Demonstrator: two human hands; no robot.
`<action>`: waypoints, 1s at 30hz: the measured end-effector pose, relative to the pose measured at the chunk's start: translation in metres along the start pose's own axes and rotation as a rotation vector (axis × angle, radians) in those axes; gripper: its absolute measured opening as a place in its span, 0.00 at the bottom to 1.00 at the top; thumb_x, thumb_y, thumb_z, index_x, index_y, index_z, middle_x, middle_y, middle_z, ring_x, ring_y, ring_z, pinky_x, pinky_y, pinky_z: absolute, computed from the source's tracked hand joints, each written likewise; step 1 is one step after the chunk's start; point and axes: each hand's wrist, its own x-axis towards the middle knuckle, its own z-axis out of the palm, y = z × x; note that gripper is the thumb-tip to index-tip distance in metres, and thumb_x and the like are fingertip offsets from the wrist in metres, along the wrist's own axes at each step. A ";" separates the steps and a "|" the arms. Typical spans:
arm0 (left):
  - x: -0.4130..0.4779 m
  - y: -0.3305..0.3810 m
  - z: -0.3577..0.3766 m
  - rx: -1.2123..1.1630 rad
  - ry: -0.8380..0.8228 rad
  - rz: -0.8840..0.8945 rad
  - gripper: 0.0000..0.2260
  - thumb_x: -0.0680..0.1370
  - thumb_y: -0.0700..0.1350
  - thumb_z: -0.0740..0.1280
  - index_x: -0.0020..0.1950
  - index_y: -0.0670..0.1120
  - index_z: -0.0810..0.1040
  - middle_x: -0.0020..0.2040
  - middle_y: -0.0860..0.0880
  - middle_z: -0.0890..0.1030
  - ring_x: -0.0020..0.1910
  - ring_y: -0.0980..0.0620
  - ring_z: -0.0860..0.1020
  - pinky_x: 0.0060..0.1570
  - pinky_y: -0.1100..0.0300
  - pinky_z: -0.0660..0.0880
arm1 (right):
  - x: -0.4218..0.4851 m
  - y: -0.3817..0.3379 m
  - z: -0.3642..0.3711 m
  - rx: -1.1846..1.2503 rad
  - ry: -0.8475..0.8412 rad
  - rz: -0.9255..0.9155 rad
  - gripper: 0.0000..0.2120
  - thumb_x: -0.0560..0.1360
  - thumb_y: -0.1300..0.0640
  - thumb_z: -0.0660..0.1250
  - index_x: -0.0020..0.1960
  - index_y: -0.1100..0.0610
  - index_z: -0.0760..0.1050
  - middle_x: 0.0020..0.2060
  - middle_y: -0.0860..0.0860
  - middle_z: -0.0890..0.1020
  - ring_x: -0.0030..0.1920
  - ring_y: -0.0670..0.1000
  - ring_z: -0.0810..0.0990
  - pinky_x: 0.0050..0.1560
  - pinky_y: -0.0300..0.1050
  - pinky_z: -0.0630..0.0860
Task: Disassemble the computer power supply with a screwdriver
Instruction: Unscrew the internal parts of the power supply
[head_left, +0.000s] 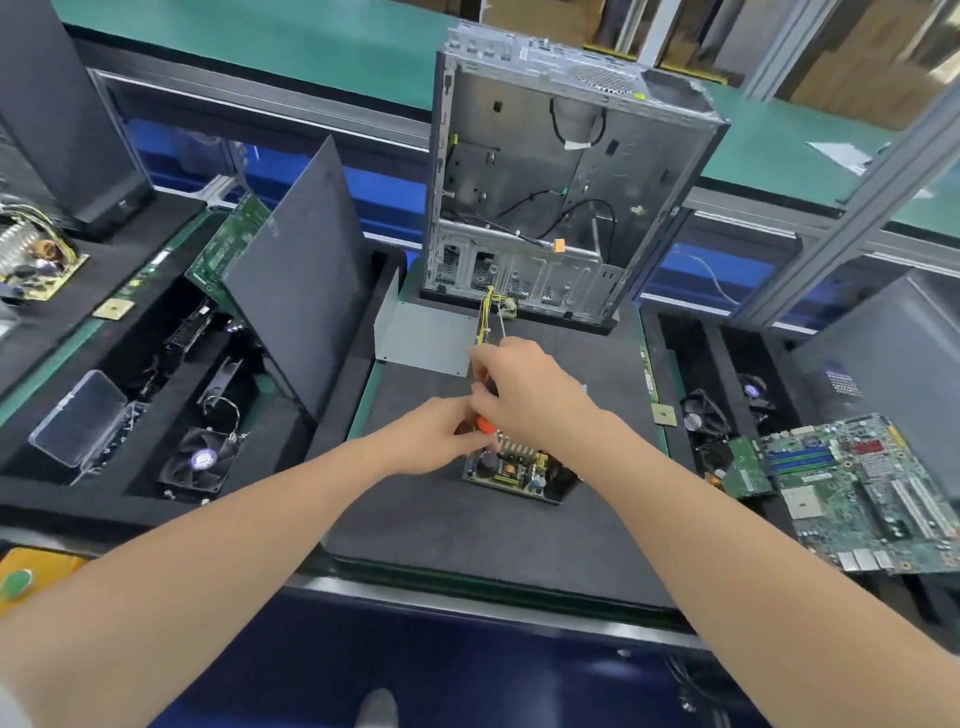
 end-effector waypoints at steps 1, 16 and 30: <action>0.002 0.000 -0.001 -0.004 -0.010 0.016 0.06 0.85 0.52 0.65 0.55 0.57 0.81 0.49 0.68 0.84 0.51 0.66 0.80 0.46 0.74 0.72 | -0.001 0.000 0.000 0.004 0.010 0.013 0.08 0.81 0.55 0.62 0.56 0.57 0.76 0.52 0.56 0.75 0.49 0.62 0.78 0.47 0.54 0.79; 0.013 -0.010 0.000 0.043 -0.059 0.153 0.08 0.85 0.52 0.65 0.49 0.59 0.82 0.50 0.69 0.83 0.51 0.67 0.79 0.49 0.70 0.71 | -0.009 0.004 0.005 0.068 0.022 0.084 0.07 0.81 0.54 0.62 0.55 0.57 0.75 0.51 0.55 0.75 0.48 0.60 0.78 0.50 0.57 0.80; 0.012 -0.012 -0.001 0.026 -0.059 0.145 0.07 0.85 0.51 0.66 0.49 0.62 0.78 0.49 0.70 0.83 0.52 0.71 0.78 0.48 0.76 0.70 | -0.010 0.003 0.005 0.042 -0.022 -0.019 0.06 0.81 0.55 0.62 0.55 0.54 0.74 0.50 0.53 0.73 0.49 0.59 0.76 0.50 0.59 0.79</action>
